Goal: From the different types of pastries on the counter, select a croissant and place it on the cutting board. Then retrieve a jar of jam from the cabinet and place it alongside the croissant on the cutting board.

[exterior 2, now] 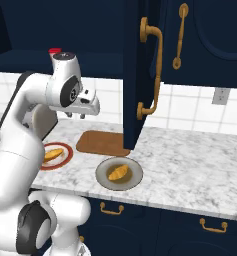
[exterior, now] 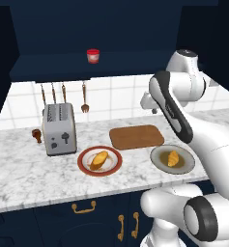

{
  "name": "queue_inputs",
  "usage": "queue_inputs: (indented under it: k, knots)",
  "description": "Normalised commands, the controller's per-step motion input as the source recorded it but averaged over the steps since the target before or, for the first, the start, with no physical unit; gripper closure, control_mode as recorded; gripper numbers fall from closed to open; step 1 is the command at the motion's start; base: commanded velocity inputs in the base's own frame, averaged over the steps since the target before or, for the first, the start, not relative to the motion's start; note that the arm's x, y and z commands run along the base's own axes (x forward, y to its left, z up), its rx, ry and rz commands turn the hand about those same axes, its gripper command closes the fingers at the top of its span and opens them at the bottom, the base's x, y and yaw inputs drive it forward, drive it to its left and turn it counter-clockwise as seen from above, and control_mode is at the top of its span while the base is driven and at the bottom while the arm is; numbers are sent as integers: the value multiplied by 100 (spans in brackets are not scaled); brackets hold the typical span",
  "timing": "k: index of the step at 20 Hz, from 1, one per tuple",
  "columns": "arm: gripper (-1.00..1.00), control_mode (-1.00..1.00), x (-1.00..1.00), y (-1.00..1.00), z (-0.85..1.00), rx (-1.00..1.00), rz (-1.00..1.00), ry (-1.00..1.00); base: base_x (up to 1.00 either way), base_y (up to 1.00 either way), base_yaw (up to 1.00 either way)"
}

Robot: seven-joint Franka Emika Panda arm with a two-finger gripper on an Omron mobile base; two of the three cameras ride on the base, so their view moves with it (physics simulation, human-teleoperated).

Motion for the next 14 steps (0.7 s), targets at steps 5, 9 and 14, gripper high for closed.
queue_inputs:
  k: [5,9,14]
  knots:
    - [-100,-100,0,-17,-26,0,-7,12,0,0,0]
    - [-100,-100,0,-44,-59,0,-12,23,0,0,0]
    - [-100,-100,0,-50,-70,0,-14,26,0,0,0]
